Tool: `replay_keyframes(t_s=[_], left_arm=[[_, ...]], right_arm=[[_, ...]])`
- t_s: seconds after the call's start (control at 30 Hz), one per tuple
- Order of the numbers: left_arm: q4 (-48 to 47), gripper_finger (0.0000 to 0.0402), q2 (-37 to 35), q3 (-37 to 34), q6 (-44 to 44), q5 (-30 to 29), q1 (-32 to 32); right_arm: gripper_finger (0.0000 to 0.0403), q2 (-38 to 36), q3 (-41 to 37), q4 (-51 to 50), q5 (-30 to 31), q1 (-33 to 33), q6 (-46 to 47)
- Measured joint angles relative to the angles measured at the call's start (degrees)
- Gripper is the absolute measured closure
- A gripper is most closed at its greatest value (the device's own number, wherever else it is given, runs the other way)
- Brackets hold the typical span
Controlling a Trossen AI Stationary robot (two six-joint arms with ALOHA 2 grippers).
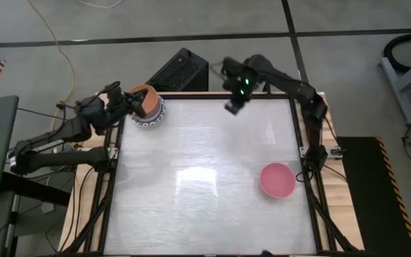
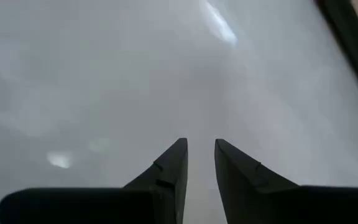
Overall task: Nest bowls inside each other
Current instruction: Stack the pink bowl on top of the brown bowl
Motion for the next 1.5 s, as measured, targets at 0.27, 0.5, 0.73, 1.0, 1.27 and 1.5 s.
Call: replay_keyframes(t_s=[0.27, 0.5, 0.73, 1.0, 1.27, 1.5], left_arm=[[-5.65, 0.0354, -4.90, 0.09, -0.28, 0.14, -2.43], [-5.88, 0.0279, -4.87, 0.09, 0.07, 0.21, -3.03], [-7.24, 0.0226, -2.98, 0.09, -1.55, 0.24, -3.05], [-7.16, 0.0212, -0.55, 0.09, -2.73, 3.23, -3.03], [-7.22, 0.0212, 0.75, 0.09, -5.86, 7.54, -3.03], [-7.16, 0.0212, 0.92, 0.07, -6.72, 8.03, -3.03]], right_arm=[[0.0300, -17.41, -31.49, 6.46, 5.89, 5.70, 8.99], [0.0287, -34.90, -50.12, 7.29, 1.93, 11.79, 23.76], [0.0207, -45.72, -62.27, 7.94, 2.08, 21.34, 45.31], [0.0164, -48.01, -70.36, 10.63, 2.70, 29.32, 58.60], [0.0170, -47.87, -78.49, 18.11, 3.23, 34.00, 64.72], [0.0177, -46.61, -79.37, 20.69, 6.27, 33.31, 66.09]])
